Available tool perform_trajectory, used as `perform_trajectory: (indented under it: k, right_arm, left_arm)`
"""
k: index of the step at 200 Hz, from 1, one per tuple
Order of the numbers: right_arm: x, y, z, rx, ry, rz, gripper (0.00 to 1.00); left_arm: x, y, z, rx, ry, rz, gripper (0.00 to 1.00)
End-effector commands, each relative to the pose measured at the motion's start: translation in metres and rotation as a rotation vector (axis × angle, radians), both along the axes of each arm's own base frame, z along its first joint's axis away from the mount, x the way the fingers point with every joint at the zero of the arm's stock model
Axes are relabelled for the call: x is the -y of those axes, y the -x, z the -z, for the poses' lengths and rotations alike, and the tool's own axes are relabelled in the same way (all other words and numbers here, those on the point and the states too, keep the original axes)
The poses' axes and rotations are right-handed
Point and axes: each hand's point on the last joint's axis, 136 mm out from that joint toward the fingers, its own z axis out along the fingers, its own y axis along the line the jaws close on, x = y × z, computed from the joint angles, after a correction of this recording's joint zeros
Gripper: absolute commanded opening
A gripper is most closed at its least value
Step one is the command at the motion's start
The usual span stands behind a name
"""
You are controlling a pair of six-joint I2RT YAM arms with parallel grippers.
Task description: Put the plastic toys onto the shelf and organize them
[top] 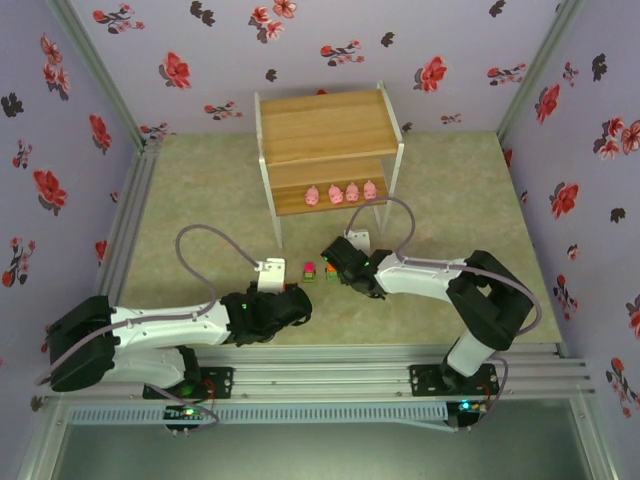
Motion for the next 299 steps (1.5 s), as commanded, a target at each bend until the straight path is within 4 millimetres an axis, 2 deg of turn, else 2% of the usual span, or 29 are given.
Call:
perform_trajectory:
  k: [1, 118, 299]
  right_arm:
    - [-0.0054, -0.0059, -0.0023, 0.018, -0.007, 0.019, 0.36]
    - [-0.0047, -0.0112, -0.0027, 0.033, 0.010, 0.027, 0.37]
    - [0.0032, -0.0089, 0.0025, 0.029, 0.019, 0.038, 0.26]
  left_arm:
    - [-0.0046, 0.0011, 0.0028, 0.008, -0.005, -0.018, 0.57]
    - [-0.0031, 0.0013, 0.0050, 0.003, -0.001, -0.017, 0.57]
    - [-0.0013, 0.0010, 0.0004, 0.008, 0.001, -0.008, 0.57]
